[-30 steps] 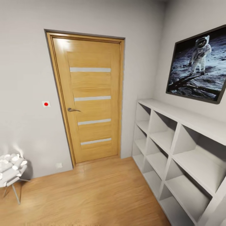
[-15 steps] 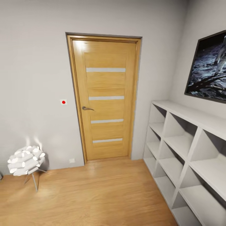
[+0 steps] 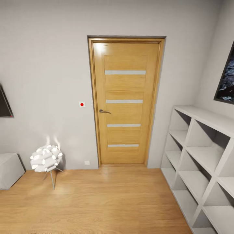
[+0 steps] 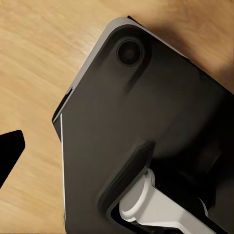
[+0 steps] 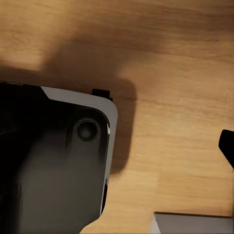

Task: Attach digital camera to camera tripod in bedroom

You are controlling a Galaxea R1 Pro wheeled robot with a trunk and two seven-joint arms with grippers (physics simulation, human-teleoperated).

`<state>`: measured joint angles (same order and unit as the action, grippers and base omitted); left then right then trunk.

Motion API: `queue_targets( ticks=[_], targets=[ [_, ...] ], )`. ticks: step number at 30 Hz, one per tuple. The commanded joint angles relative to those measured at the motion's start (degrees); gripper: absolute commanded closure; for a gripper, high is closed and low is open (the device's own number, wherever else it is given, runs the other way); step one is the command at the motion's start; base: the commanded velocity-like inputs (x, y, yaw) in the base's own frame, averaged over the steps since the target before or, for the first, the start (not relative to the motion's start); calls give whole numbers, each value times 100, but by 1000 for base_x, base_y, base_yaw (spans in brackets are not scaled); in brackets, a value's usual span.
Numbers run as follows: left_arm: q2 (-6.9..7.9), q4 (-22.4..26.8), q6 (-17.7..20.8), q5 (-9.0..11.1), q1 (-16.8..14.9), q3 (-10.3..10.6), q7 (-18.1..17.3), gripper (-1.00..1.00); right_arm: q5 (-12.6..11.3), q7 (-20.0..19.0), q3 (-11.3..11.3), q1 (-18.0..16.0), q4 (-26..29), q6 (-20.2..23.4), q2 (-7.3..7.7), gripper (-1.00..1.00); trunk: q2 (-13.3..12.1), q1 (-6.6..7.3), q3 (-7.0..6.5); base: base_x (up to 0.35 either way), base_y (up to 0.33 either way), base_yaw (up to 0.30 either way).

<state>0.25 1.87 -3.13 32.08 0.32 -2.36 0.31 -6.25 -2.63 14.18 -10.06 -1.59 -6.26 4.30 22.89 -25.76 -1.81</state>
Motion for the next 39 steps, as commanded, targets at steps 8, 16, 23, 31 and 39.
queue_targets(
  ticks=[8,16,23,31,39],
  targets=[
    [-4,6,-12,-8,4,-26,4,-100,-69,-27,39,-5,-19,-33,0,-100,3,-2,1,0,0,277],
    [-7,6,-6,-8,4,-27,4,-100,-69,-27,41,-5,-21,-27,0,-100,3,-2,1,0,0,197],
    [-8,6,-7,-8,4,-27,5,-100,-56,-27,49,-5,-18,-35,-7,-100,3,-2,1,0,0,41],
    [-8,6,-12,-1,4,-28,12,-100,-11,-27,93,-5,-17,-20,4,-100,3,-2,1,0,0,5],
    [-11,6,-9,-6,4,-28,13,-100,-8,-27,104,-5,-17,-15,1,-100,3,-2,1,2,-18,0]
  ],
)
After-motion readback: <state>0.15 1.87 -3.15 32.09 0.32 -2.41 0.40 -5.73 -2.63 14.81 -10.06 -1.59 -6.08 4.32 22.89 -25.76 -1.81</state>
